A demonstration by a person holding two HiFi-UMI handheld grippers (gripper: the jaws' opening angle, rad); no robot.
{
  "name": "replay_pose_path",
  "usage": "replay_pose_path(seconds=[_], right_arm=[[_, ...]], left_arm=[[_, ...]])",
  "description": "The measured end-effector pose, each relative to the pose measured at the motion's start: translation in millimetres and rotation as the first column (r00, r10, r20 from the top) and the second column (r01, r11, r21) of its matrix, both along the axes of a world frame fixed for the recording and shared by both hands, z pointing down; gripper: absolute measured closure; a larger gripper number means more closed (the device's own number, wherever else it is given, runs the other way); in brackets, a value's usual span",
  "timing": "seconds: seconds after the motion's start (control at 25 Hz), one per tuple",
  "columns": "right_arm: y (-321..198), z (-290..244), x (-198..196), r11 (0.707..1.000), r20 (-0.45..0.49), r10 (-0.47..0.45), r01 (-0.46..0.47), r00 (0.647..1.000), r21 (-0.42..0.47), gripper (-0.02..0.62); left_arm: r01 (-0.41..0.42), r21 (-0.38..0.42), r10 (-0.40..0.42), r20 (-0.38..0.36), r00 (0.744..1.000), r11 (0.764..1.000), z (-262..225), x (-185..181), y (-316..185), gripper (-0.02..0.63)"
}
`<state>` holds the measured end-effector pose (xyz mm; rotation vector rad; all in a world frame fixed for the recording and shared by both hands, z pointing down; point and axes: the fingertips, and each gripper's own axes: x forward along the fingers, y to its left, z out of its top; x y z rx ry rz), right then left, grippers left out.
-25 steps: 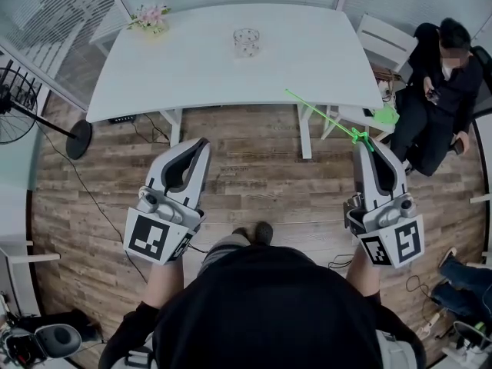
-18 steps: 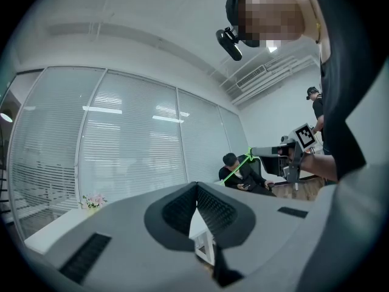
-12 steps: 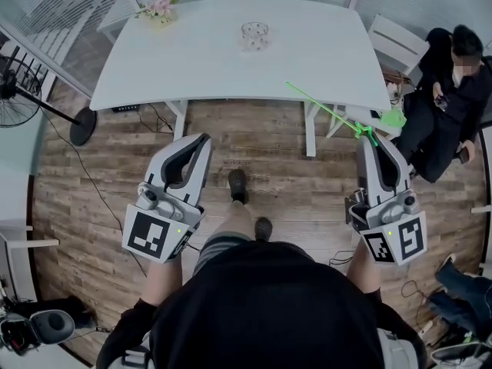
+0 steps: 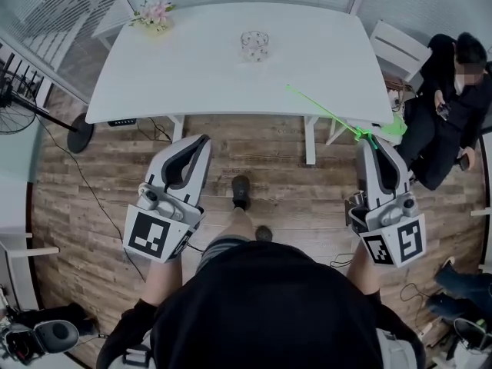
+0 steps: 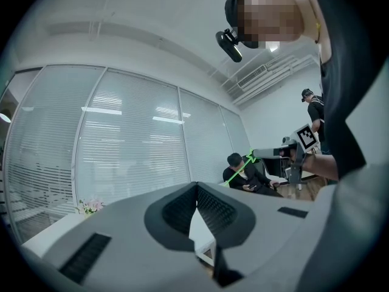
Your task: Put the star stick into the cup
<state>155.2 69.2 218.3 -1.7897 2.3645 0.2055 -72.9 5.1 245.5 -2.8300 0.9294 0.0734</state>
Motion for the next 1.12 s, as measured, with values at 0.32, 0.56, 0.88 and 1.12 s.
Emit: replay_pose_path(seconds=[0.32,0.56,0.88,1.12], right_arm=[[-49.5,-3.0,0.2,1.0,-0.008,0.014,-0.014,1.0,0.004,0.572],[-81.0,-0.7,4.3,1.0,-0.013,0.031,-0.031,0.999,-0.007,0.572],[-124.0,4.2,10.1,0.998,-0.016,0.055,-0.055,0.998,-0.021,0.572],[-163.9,2.2,5.5,0.998,-0.019,0.056,-0.057,0.998,-0.024,0.572]], left_arm=[[-0.007,-0.004,0.007,-0.006,1.0,1.0,-0.1,1.8,-56.2,0.595],[-0.026,-0.008,0.025,-0.009,1.0,1.0,-0.4,12.8,-94.7,0.595],[-0.05,-0.021,0.05,-0.006,0.999,0.999,7.9,19.0,-142.8,0.595],[-0.057,-0.025,0.056,-0.014,0.998,0.998,5.0,17.1,-182.3,0.595]])
